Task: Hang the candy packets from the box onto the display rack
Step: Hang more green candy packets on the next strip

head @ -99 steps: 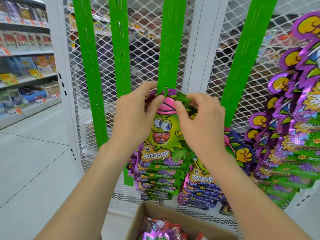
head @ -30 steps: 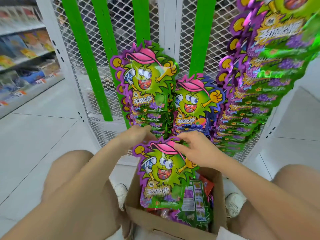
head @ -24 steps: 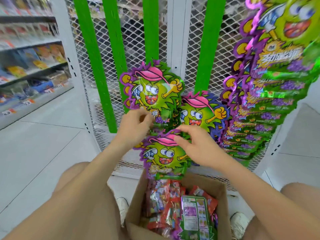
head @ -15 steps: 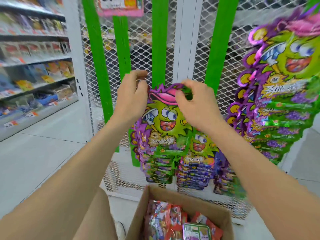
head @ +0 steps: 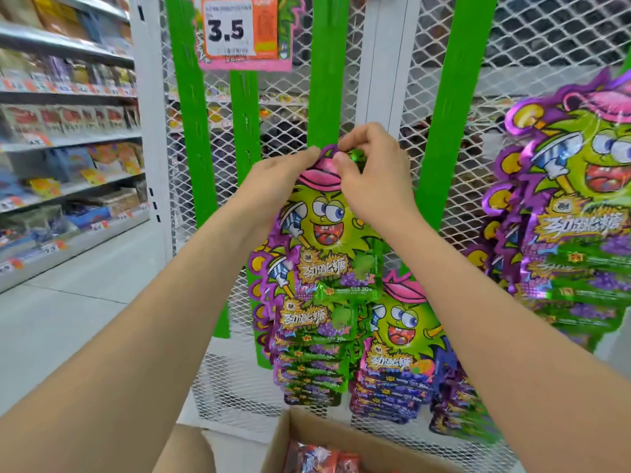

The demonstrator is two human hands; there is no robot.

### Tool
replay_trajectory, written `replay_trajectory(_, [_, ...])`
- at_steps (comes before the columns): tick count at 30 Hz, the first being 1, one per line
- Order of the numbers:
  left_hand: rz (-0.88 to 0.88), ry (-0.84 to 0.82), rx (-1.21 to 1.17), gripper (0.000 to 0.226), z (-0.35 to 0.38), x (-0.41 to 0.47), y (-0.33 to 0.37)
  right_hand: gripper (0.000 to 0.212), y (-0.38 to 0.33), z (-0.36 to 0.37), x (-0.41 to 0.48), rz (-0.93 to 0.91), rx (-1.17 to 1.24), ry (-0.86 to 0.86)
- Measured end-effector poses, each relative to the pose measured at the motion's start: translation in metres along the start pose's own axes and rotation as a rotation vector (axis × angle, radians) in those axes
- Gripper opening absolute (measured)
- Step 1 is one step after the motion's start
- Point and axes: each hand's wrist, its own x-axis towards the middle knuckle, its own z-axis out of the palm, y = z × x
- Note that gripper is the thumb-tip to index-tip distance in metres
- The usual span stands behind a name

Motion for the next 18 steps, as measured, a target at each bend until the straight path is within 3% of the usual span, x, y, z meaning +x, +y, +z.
replay_trajectory(3, [0.012,-0.014,0.044,0.039,-0.0006,0.0031,-0.0010,0.010,0.0000,0.0044,0.0006,-0.009,0.054,0.037])
replay_trajectory(6, [-0.041,-0.020,-0.010,0.051,-0.0037,0.0049,-0.0005,0.010,-0.0005,0.0056,0.0005,-0.006,0.095,0.042])
replay_trajectory(15, [-0.059,-0.038,0.077,0.030,-0.0048,-0.0030,0.0033,0.020,-0.0068,0.0019,-0.0018,0.006,0.079,-0.053])
replay_trajectory(18, [0.012,-0.057,0.125,0.024,-0.0083,-0.0042,-0.0003,0.025,-0.0037,0.0005,-0.0084,-0.006,0.035,-0.099])
